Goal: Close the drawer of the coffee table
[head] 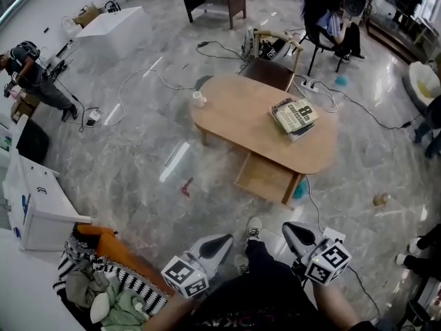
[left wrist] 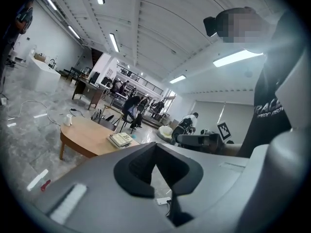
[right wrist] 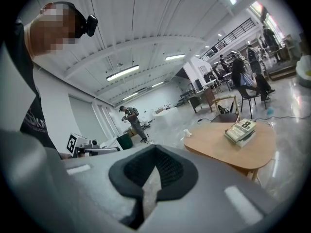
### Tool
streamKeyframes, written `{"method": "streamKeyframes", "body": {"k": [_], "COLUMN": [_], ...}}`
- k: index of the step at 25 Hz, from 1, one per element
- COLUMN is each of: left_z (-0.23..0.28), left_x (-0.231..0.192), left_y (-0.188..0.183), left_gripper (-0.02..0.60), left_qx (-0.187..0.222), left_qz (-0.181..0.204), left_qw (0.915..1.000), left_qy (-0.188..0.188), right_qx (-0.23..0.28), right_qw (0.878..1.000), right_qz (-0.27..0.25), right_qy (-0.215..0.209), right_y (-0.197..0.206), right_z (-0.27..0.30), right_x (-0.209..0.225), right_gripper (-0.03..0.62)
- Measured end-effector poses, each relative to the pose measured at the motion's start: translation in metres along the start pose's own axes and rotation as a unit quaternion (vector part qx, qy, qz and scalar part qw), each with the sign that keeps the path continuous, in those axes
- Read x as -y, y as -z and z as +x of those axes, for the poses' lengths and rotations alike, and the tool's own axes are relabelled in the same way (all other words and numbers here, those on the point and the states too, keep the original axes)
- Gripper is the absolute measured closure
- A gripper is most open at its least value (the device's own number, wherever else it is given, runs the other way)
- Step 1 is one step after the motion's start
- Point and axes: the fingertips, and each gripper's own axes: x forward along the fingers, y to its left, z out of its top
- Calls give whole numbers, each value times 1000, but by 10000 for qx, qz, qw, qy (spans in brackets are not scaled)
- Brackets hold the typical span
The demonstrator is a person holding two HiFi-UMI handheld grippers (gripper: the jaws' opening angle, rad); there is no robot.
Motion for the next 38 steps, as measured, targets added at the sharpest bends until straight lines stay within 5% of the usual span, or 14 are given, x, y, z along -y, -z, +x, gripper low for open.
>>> {"method": "streamKeyframes", "body": {"k": [19, 30, 38], "left_z": [159, 163, 127], "left_x": [-103, -127, -134], "left_y": [-43, -38, -23], "left_gripper": [581, 581, 581], "left_qx": [-773, -1070, -1220], "left_qz": [453, 675, 724], "left_qw": [9960, 9904, 9849], "left_qy": [74, 565, 989], "right_qx": [168, 389, 619], "right_qw": [9970, 9885, 9752], "right_qz": [573, 732, 905], "right_qy": [488, 1264, 1923], "right_y": [-48, -34, 5], "right_z": [71, 63, 53], "right_x": [170, 170, 126], "right_gripper": [594, 594, 594]}}
